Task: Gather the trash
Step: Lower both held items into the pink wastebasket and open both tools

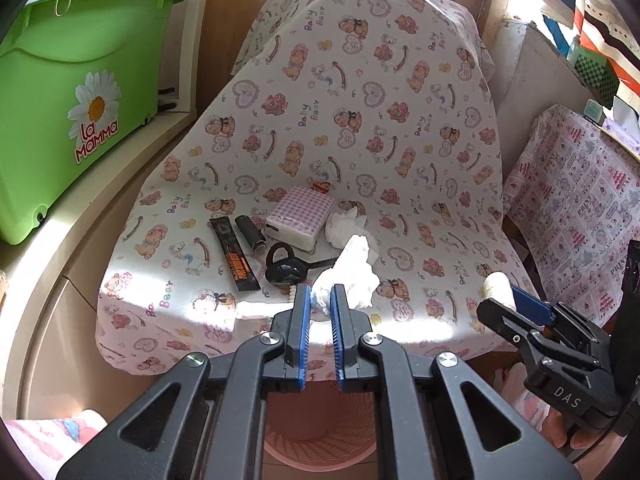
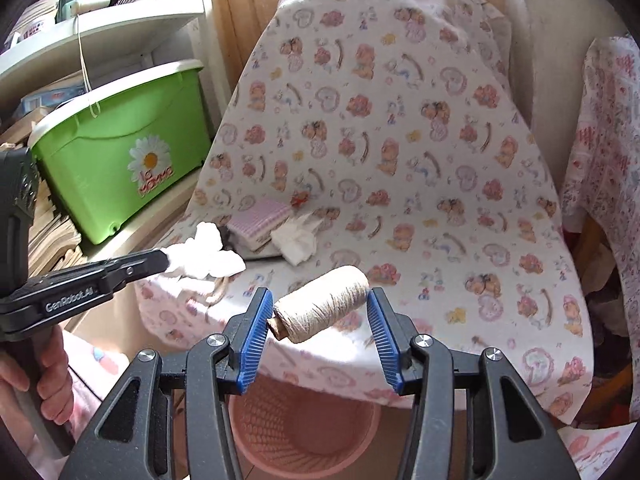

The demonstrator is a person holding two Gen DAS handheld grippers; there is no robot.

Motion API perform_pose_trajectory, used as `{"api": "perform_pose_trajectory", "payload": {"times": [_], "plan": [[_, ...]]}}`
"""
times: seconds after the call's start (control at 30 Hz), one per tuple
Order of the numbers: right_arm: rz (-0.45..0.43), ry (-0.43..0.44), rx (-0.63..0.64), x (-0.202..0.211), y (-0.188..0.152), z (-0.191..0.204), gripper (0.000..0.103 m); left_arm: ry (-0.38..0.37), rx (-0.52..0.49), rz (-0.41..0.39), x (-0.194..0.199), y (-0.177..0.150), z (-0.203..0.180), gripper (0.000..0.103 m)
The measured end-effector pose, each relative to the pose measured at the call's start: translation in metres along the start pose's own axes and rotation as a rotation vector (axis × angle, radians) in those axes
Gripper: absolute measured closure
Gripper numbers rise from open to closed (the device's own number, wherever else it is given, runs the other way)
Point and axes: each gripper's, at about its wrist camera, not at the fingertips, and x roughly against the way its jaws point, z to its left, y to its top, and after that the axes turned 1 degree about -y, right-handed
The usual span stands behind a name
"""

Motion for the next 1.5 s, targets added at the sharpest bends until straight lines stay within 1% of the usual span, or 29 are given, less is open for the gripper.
{"api": "perform_pose_trajectory", "payload": {"times": [0.07,0.1,0.13,0.2,0.27,0.37,0.43,0.5,0.67,0.77,0.8,0.83,0.87,0.93,1.0,1.07,1.13,1.23,1.3,1.4,1.47,1.5], "plan": [[0.069,0.04,0.008,-0.006,-0.003,0.001,0.052,0.004,0.01,0.031,-0.001,-0.001,-0.001,0.096],[0.13,0.07,0.021,-0.012,-0.006,0.004,0.052,-0.011,0.015,0.052,-0.001,-0.002,-0.001,0.096],[0.172,0.095,0.027,-0.016,-0.011,0.007,0.052,-0.034,0.014,0.084,-0.003,-0.004,-0.001,0.096],[0.212,0.125,0.035,-0.02,-0.02,0.012,0.051,-0.058,0.006,0.151,-0.009,-0.009,-0.002,0.096],[0.245,0.133,0.072,-0.024,-0.026,0.02,0.052,-0.073,-0.001,0.22,-0.017,-0.015,-0.004,0.095],[0.286,0.124,0.108,-0.032,-0.035,0.027,0.051,-0.075,0.007,0.317,-0.032,-0.025,-0.004,0.095],[0.326,0.126,0.102,-0.041,-0.041,0.028,0.051,-0.039,-0.006,0.375,-0.042,-0.032,-0.004,0.095],[0.365,0.118,0.086,-0.05,-0.049,0.025,0.051,0.01,-0.019,0.413,-0.052,-0.04,-0.004,0.095],[0.456,0.054,0.038,-0.088,-0.073,0.016,0.051,0.06,-0.015,0.519,-0.086,-0.06,-0.001,0.094],[0.49,0.028,-0.008,-0.107,-0.089,0.01,0.051,0.063,0.014,0.578,-0.107,-0.073,0.003,0.092],[0.493,0.0,-0.014,-0.114,-0.095,0.01,0.051,0.067,0.036,0.594,-0.115,-0.077,0.006,0.092],[0.491,-0.034,0.002,-0.119,-0.102,0.012,0.051,0.072,0.059,0.616,-0.122,-0.083,0.009,0.092],[0.499,-0.049,0.026,-0.126,-0.11,0.014,0.051,0.071,0.079,0.642,-0.13,-0.088,0.012,0.092],[0.534,-0.036,0.025,-0.137,-0.122,0.015,0.051,0.056,0.125,0.685,-0.14,-0.096,0.019,0.092],[0.56,-0.042,-0.015,-0.148,-0.133,0.011,0.051,0.034,0.173,0.726,-0.149,-0.106,0.026,0.092],[0.587,-0.038,-0.04,-0.156,-0.141,0.008,0.051,0.014,0.188,0.772,-0.158,-0.115,0.029,0.092],[0.625,-0.035,-0.053,-0.164,-0.149,0.006,0.051,0.036,0.195,0.792,-0.165,-0.12,0.035,0.092],[0.638,-0.053,-0.045,-0.169,-0.157,0.004,0.051,0.066,0.195,0.806,-0.175,-0.126,0.036,0.092],[0.637,-0.072,-0.027,-0.171,-0.161,0.006,0.051,0.059,0.19,0.814,-0.179,-0.129,0.035,0.092],[0.653,-0.073,-0.007,-0.177,-0.17,0.011,0.051,0.065,0.191,0.815,-0.184,-0.132,0.035,0.09],[0.674,-0.071,-0.01,-0.18,-0.176,0.012,0.051,0.086,0.193,0.832,-0.187,-0.137,0.038,0.086],[0.685,-0.067,-0.01,-0.181,-0.179,0.014,0.051,0.094,0.197,0.843,-0.187,-0.139,0.038,0.076]]}}
